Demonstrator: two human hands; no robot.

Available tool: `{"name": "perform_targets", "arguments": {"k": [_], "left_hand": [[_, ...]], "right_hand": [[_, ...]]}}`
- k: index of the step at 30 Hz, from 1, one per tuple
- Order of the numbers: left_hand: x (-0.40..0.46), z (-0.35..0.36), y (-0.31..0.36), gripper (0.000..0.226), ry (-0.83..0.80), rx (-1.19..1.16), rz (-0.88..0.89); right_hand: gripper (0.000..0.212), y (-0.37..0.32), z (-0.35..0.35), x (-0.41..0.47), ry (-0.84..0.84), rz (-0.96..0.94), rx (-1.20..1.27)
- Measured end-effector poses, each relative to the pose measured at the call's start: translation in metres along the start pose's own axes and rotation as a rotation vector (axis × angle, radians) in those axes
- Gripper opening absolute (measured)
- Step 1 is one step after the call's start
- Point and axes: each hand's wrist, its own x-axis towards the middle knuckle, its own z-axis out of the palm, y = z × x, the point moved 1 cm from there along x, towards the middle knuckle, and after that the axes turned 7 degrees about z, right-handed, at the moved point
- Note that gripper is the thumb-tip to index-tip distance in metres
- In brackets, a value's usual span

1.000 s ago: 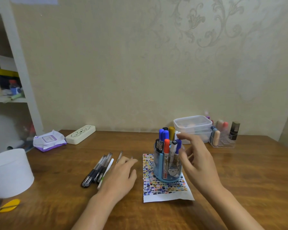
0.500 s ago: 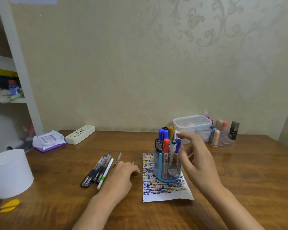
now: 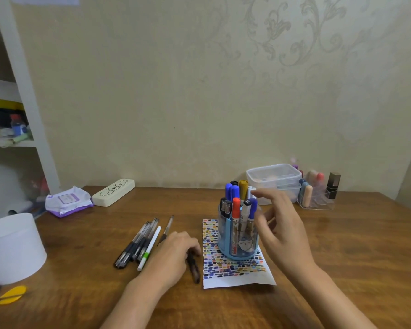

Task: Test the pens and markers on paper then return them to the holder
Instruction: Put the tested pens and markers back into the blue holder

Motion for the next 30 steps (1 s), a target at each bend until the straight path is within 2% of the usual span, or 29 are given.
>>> {"name": "perform_targets", "arguments": {"k": [5,11,17,20,25,30], "left_hand": [[-0.002,-0.005,0.003,0.036,0.009,0.004,0.023],[-0.004,-0.011,0.012,0.031,0.239,-0.073,0.117],[-0.004,-0.012,0.022,0.030,0.431,-0.162,0.267],[-0.004,-0.010,0.025,0.031,0.487,-0.205,0.310],[-0.004,-0.011,0.029,0.033,0.512,-0.227,0.343],[-0.006,-0.012,0.032,0.034,0.447,-0.301,0.284]], "right_hand": [[0.034,-0.001,-0.001,-0.001,0.012,0.003,0.013],[0.025,-0.002,-0.002,0.000,0.026,-0.009,0.029],[0.011,-0.007,0.000,-0.005,-0.173,-0.074,0.114],[0.018,-0.012,0.005,-0.009,-0.284,-0.109,0.121],[0.019,-0.012,0.015,-0.013,-0.367,-0.122,0.050],[0.008,-0.010,0.011,-0.008,-0.245,-0.071,0.152]]}}
